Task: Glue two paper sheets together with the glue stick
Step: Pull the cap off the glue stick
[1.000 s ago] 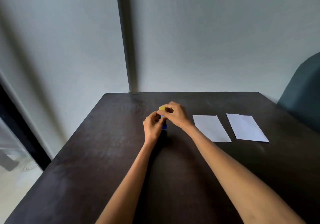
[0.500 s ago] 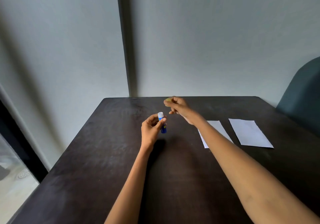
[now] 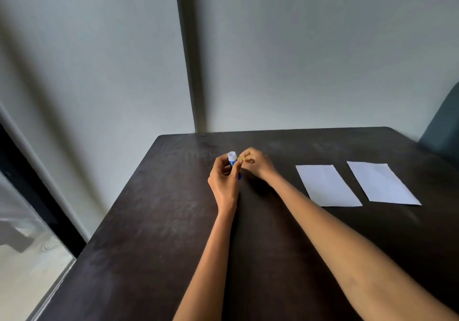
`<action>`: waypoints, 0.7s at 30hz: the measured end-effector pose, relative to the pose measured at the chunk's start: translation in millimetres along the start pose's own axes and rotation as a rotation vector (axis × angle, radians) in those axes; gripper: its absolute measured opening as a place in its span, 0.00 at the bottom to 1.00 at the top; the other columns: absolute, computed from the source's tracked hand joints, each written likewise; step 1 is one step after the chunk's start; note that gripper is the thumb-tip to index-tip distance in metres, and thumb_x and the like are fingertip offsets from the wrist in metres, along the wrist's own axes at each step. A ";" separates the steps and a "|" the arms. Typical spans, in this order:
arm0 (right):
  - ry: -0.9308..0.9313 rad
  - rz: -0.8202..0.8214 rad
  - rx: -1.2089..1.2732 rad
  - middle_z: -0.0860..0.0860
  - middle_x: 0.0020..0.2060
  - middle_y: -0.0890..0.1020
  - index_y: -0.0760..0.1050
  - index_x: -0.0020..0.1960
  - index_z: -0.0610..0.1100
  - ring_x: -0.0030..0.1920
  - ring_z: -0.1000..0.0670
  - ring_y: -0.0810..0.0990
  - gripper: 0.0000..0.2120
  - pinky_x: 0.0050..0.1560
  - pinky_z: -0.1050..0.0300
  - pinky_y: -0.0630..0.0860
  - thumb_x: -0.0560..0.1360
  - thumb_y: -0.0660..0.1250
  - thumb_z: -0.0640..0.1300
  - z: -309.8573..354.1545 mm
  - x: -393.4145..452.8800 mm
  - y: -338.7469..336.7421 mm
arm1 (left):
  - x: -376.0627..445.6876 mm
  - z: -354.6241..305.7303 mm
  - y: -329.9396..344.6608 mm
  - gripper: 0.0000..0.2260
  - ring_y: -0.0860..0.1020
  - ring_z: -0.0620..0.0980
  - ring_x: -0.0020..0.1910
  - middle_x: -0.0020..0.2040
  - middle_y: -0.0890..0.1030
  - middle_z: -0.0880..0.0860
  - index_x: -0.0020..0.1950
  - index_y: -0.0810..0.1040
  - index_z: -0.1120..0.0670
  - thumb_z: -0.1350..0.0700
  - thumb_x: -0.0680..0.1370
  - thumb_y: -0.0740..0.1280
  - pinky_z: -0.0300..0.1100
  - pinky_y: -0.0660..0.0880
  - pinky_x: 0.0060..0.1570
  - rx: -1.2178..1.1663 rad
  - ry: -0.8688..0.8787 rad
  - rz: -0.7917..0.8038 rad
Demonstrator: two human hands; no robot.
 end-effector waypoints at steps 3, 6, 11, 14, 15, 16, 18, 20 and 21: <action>-0.008 -0.015 -0.059 0.50 0.44 0.84 0.74 0.42 0.50 0.46 0.47 0.80 0.06 0.45 0.54 0.73 0.68 0.69 0.50 0.0 -1.7 -0.4 | 0.3 -0.7 2.6 0.06 0.79 0.39 0.36 0.39 0.81 0.46 0.48 0.79 0.51 0.57 0.73 0.73 0.46 0.80 0.43 0.018 0.011 0.017; -0.014 -0.021 -0.052 0.49 0.45 0.84 0.75 0.45 0.49 0.47 0.47 0.80 0.09 0.45 0.54 0.74 0.67 0.70 0.49 0.2 -2.8 -0.5 | -0.2 0.6 2.7 0.06 0.78 0.37 0.35 0.39 0.81 0.45 0.48 0.79 0.51 0.57 0.73 0.72 0.44 0.80 0.41 0.017 0.016 0.016; -0.059 0.050 0.071 0.50 0.63 0.73 0.68 0.66 0.47 0.53 0.51 0.74 0.29 0.50 0.57 0.72 0.68 0.73 0.43 -1.1 -16.9 -7.0 | -1.2 -0.1 4.1 0.06 0.79 0.42 0.36 0.38 0.82 0.47 0.48 0.79 0.51 0.57 0.73 0.72 0.43 0.81 0.38 0.004 0.000 0.030; -0.067 -0.068 0.264 0.50 0.59 0.74 0.70 0.64 0.47 0.47 0.55 0.75 0.20 0.45 0.65 0.72 0.73 0.69 0.41 2.6 -40.3 -34.5 | -5.1 -3.6 6.6 0.06 0.79 0.42 0.36 0.39 0.82 0.47 0.48 0.79 0.50 0.56 0.73 0.72 0.38 0.79 0.35 -0.028 0.003 0.024; -0.062 -0.094 0.350 0.48 0.56 0.76 0.72 0.61 0.46 0.44 0.56 0.76 0.15 0.44 0.67 0.73 0.75 0.66 0.40 3.5 -49.6 -40.4 | -6.7 -5.3 9.9 0.05 0.80 0.44 0.37 0.40 0.83 0.49 0.47 0.79 0.50 0.56 0.73 0.72 0.37 0.78 0.35 -0.040 0.001 0.028; -0.050 -0.089 0.430 0.47 0.52 0.79 0.74 0.59 0.45 0.42 0.57 0.77 0.11 0.42 0.67 0.74 0.77 0.63 0.40 2.2 -59.1 -43.5 | -10.2 -7.2 16.8 0.05 0.80 0.45 0.38 0.40 0.83 0.50 0.47 0.79 0.50 0.56 0.73 0.72 0.37 0.78 0.37 -0.056 -0.002 0.036; -0.013 -0.038 0.533 0.48 0.44 0.81 0.76 0.55 0.45 0.38 0.59 0.79 0.09 0.39 0.67 0.76 0.79 0.60 0.43 -1.0 -77.2 -40.4 | -18.4 -12.4 34.2 0.04 0.79 0.44 0.37 0.39 0.82 0.49 0.45 0.79 0.49 0.56 0.73 0.72 0.37 0.76 0.39 -0.097 -0.001 0.050; 0.048 0.006 0.670 0.50 0.41 0.81 0.76 0.54 0.44 0.37 0.59 0.80 0.10 0.37 0.66 0.76 0.80 0.58 0.44 -5.9 -88.1 -37.0 | -26.8 -15.2 51.6 0.04 0.80 0.45 0.38 0.38 0.82 0.49 0.44 0.80 0.48 0.55 0.72 0.73 0.39 0.77 0.40 -0.148 -0.037 0.037; 0.078 0.005 0.778 0.50 0.41 0.82 0.77 0.53 0.44 0.37 0.57 0.80 0.10 0.36 0.66 0.76 0.80 0.58 0.44 -9.1 -91.8 -38.8 | -30.7 -15.1 59.0 0.04 0.81 0.46 0.39 0.39 0.83 0.50 0.44 0.80 0.47 0.55 0.72 0.73 0.41 0.78 0.42 -0.176 -0.070 0.018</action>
Point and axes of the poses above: each hand's wrist, its own x-axis towards the middle knuckle, its own y-axis out of the palm, z = x × y, the point moved 9 cm from there along x, towards the middle knuckle
